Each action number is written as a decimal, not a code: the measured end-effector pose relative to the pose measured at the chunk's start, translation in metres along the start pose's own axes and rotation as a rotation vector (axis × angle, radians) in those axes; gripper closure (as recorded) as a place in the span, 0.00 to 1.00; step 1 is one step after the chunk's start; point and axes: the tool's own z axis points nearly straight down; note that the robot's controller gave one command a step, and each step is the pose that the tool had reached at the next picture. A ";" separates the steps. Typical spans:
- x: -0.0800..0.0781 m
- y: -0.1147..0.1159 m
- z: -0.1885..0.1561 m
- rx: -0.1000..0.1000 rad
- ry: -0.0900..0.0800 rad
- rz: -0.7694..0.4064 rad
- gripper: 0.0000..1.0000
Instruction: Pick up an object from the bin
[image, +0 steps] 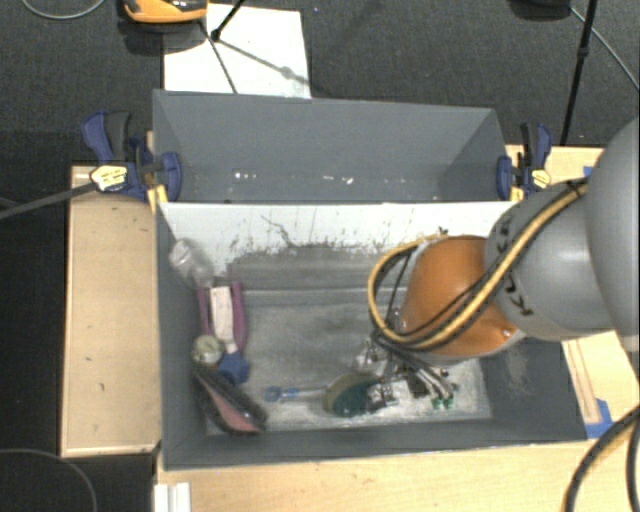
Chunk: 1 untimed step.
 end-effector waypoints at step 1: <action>-0.001 -0.028 -0.139 0.000 0.009 -0.167 1.00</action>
Offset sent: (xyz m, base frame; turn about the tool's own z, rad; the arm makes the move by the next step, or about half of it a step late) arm 0.0004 -0.0264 0.1351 -0.1690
